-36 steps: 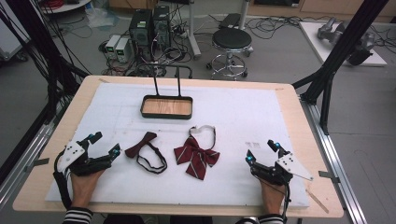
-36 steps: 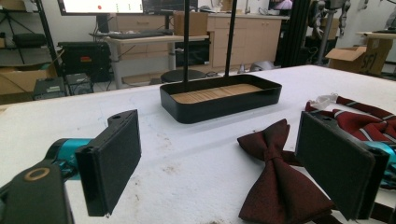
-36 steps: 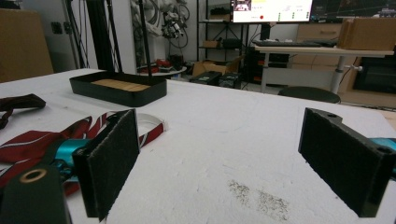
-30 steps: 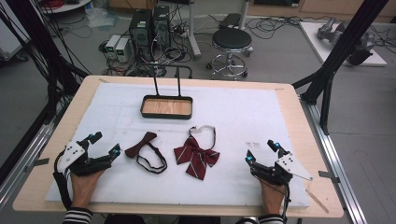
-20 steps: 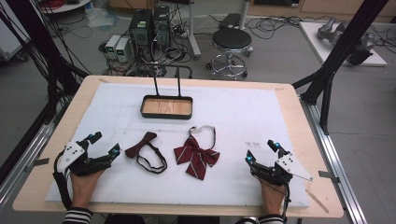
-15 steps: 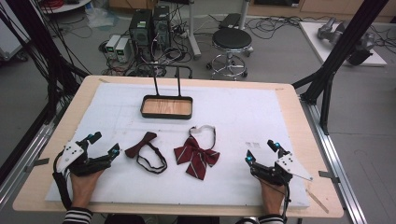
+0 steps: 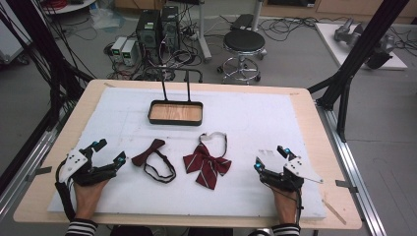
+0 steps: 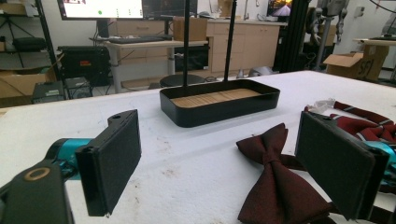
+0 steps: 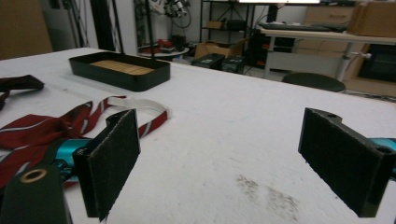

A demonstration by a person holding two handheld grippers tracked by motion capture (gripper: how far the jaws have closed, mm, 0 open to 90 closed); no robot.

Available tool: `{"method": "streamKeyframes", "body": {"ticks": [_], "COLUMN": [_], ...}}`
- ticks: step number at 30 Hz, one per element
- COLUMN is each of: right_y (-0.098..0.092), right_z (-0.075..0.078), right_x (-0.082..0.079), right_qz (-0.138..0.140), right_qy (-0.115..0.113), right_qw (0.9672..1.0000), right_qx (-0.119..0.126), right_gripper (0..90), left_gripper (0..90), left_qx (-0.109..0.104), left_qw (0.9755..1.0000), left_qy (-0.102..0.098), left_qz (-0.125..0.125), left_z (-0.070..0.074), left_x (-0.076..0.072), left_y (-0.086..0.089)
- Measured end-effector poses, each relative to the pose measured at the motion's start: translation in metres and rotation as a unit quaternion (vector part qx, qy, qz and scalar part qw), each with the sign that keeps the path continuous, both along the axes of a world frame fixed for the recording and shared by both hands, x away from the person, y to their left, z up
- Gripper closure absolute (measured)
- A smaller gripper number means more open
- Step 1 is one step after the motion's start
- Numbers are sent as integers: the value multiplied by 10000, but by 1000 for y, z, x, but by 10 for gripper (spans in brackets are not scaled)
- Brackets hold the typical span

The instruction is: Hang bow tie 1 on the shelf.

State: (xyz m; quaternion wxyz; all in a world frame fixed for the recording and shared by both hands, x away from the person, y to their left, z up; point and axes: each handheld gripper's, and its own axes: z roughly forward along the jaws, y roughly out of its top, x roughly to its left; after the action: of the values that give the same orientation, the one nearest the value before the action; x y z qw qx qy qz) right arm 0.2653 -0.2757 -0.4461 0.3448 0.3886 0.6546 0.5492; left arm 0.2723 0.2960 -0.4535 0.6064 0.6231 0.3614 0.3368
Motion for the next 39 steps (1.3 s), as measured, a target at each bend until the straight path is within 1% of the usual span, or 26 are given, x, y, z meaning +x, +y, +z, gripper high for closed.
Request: {"method": "streamKeyframes", "body": {"ticks": [3, 4, 5, 6, 7, 9, 10, 13, 14, 15, 18, 19, 20, 21, 22, 23, 26, 27, 28, 29, 30, 31, 32, 33, 36, 39], "right_y": [8, 8, 13, 13, 18, 21, 26, 34, 34, 40, 50, 50, 56, 56, 59, 65, 74, 74, 77, 84, 84, 91, 91, 98, 108, 116], "right_z": [8, 8, 14, 14, 20, 22, 27, 32, 32, 34, 38, 38, 40, 40, 41, 44, 48, 48, 49, 51, 51, 52, 52, 52, 48, 44], "right_x": [3, 3, 7, 7, 10, 12, 15, 20, 20, 23, 28, 28, 31, 31, 32, 35, 40, 40, 42, 45, 45, 49, 49, 52, 58, 63], "right_qz": [193, 193, 372, 372, 542, 638, 804, 1034, 1034, 1181, 1399, 1399, 1571, 1571, 1599, 1697, 1840, 1840, 1912, 1999, 1999, 2086, 2086, 2192, 2299, 2410], "right_qy": [73, 73, 198, 198, 331, 368, 463, 660, 660, 750, 905, 905, 904, 904, 926, 1016, 1112, 1112, 1176, 1278, 1278, 1379, 1379, 1494, 1686, 1923], "right_qw": [9996, 9996, 9988, 9988, 9975, 9966, 9948, 9910, 9910, 9881, 9826, 9826, 9783, 9783, 9767, 9728, 9679, 9679, 9655, 9610, 9610, 9560, 9560, 9508, 9420, 9314], "right_qx": [-168, -168, -240, -240, -315, -365, -411, -539, -539, -636, -824, -824, -1004, -1004, -1094, -1210, -1303, -1303, -1322, -1420, -1420, -1532, -1532, -1599, -1771, -1933], "right_gripper": [118, 118, 119, 119, 119, 119, 119, 119, 119, 119, 141, 141, 159, 159, 159, 159, 159, 159, 159, 159, 159, 161, 161, 167, 170, 204], "left_gripper": [149, 149, 149, 149, 149, 149, 149, 149, 149, 149, 149, 149, 149, 149, 149, 149, 149, 149, 149, 149, 149, 149, 149, 149, 149, 149], "left_qx": [-12, -18, -33, -36, -38, -27, -11, -9, -9, -15, -34, -34, -21, -23, -23, -19, -19, -18, -24, -34, -51, -41, -44, -43, -46, -47], "left_qw": [10000, 10000, 10000, 10000, 10000, 10000, 10000, 10000, 10000, 10000, 10000, 10000, 10000, 10000, 10000, 10000, 10000, 10000, 10000, 10000, 10000, 10000, 10000, 10000, 10000, 10000], "left_qy": [1, -7, -7, -5, -7, -16, -15, -18, -18, -19, -26, -27, -24, -25, -26, -25, -36, -35, -38, -35, -37, -43, -46, -46, -47, -48], "left_qz": [0, -2, 0, -4, -6, -12, -16, -21, -21, -22, -21, -23, -26, -25, -26, -24, -31, -35, -37, -31, -29, -28, -28, -30, -33, -33], "left_z": [0, 0, 0, 0, 0, 0, 0, 0, 0, 0, 0, 0, 0, 0, 0, 0, 0, 0, 0, 0, 0, 0, 0, 0, 0, 0], "left_x": [0, 0, 0, 0, 0, 0, 0, 0, 0, 0, 0, 0, 0, 0, 0, 0, -1, -1, -1, -1, -1, -1, -1, -1, -1, -1], "left_y": [0, 0, 0, 1, 1, 1, 1, 1, 1, 1, 1, 1, 1, 1, 1, 1, 0, 0, 0, 0, 0, 0, 0, 0, 0, 0]}}
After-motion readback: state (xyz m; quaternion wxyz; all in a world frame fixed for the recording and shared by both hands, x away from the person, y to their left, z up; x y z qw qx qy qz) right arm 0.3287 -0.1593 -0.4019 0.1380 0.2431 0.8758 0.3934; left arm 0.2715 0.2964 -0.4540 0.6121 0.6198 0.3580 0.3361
